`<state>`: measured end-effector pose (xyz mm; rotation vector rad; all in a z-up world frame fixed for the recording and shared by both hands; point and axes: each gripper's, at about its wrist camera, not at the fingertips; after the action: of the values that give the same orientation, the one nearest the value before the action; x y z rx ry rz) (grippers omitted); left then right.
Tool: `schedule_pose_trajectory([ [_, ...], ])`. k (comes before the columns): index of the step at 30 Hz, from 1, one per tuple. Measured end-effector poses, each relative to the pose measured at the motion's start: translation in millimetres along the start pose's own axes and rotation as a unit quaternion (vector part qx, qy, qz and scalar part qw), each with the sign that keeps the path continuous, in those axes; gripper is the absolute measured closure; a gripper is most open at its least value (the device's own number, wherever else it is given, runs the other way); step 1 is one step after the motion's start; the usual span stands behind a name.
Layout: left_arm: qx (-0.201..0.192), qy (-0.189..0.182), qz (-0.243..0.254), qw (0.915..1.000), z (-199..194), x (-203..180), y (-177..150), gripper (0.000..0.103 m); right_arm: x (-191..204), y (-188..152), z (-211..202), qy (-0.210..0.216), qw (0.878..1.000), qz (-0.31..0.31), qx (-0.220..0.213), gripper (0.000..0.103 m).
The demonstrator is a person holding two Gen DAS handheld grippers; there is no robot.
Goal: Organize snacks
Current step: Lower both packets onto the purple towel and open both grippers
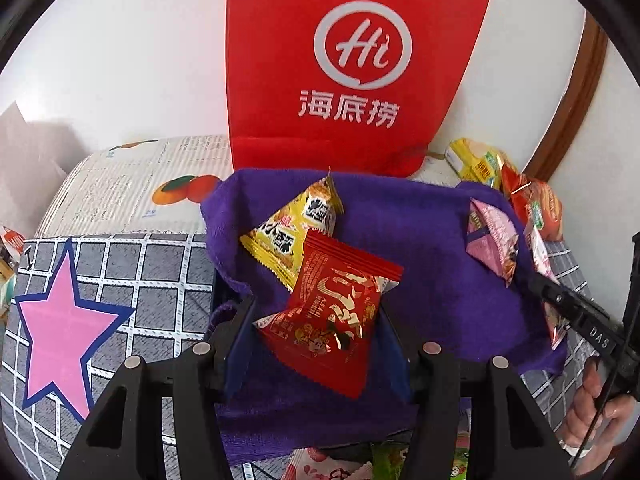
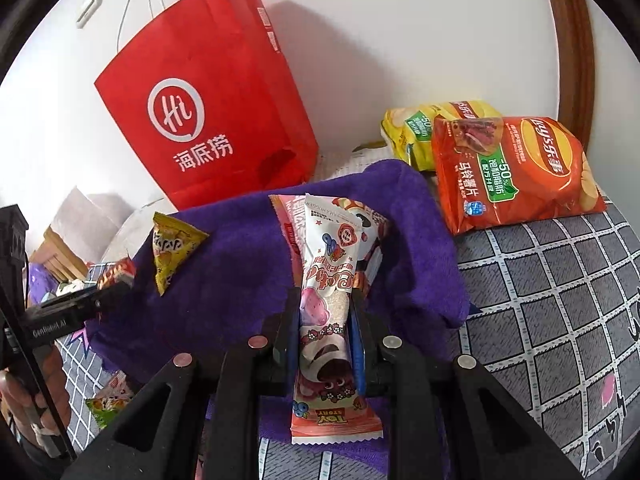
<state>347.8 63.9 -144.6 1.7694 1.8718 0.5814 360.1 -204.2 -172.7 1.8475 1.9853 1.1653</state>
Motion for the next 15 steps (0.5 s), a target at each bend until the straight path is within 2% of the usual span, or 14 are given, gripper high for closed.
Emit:
schedule_pose_trajectory([
  [4, 0.009, -0.001, -0.004, 1.0, 3.9, 0.5, -1.4, 0.048, -5.1, -1.0, 5.8, 0.006, 1.0, 0.013, 0.007, 0.081],
  [12, 0.018, 0.004, -0.012, 0.9997, 8.4, 3.4, -1.9, 0.048, -6.6, -1.2, 3.6, 0.001, 1.0, 0.018, -0.021, 0.081],
  [15, 0.022, 0.005, -0.013, 0.9997, 9.8, 3.6, -1.4, 0.048, -4.2, -2.0, 7.8, -0.013, 1.0, 0.01, -0.023, 0.08],
])
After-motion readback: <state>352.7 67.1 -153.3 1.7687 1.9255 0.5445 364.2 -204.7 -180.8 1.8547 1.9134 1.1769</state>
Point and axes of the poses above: each gripper's, at about its wrist camera, not at the fingertips, and z roughly the way its jaws point, x to its left, y to its top, and after that the axes turned 4 degrees about y, right-handed
